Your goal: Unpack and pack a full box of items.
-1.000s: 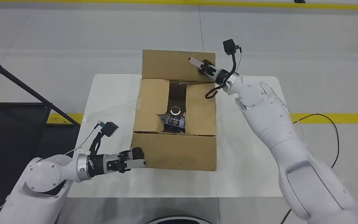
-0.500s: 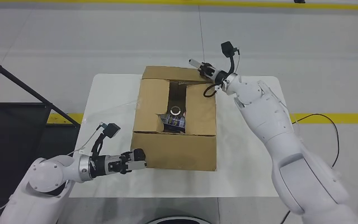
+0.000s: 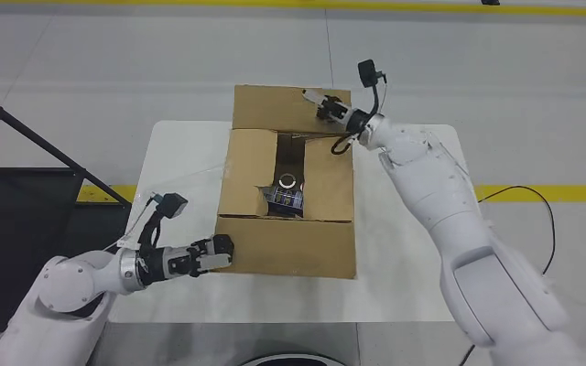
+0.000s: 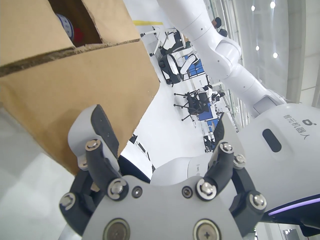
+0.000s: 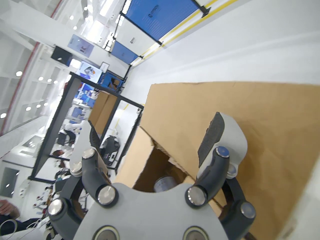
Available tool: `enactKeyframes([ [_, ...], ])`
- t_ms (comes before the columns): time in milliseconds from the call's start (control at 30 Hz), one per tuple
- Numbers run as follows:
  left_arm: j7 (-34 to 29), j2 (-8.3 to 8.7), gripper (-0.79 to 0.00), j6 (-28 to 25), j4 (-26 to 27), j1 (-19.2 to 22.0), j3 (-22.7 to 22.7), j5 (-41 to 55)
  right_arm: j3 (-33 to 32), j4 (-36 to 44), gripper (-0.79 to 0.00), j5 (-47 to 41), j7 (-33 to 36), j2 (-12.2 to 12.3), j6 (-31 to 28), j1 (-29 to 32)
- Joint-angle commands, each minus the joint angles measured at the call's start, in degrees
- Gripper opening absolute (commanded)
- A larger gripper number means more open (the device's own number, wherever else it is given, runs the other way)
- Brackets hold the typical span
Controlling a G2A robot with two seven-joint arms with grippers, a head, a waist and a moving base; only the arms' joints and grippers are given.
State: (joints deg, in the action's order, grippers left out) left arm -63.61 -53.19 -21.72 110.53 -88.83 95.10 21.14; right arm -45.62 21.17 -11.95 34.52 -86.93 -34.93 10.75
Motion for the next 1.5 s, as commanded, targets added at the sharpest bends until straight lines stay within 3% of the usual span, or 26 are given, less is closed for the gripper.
enactKeyframes([
  [0,1.6,0.05,0.000,-0.5,0.4,-0.7,1.7,-0.3,-1.1,0.7,0.000,-4.4,6.1,-0.2,0.3,0.1],
  [200,7.9,-0.10,0.000,-2.4,0.5,-4.1,6.0,-0.2,-3.2,1.1,0.000,-13.5,22.9,-0.9,5.5,0.0],
  [367,12.3,-0.41,0.000,-3.9,0.1,-6.8,7.5,0.3,-2.3,0.5,0.000,-13.7,29.6,-1.6,11.5,0.0],
  [767,16.0,-0.84,0.000,-6.2,0.8,-10.4,9.7,0.3,-0.2,0.1,0.000,-13.0,32.1,-4.2,15.9,2.2],
  [1467,15.9,-1.21,0.000,-7.8,1.7,-13.7,11.6,1.0,-2.8,0.0,0.000,-21.3,28.9,-8.4,8.3,2.6],
])
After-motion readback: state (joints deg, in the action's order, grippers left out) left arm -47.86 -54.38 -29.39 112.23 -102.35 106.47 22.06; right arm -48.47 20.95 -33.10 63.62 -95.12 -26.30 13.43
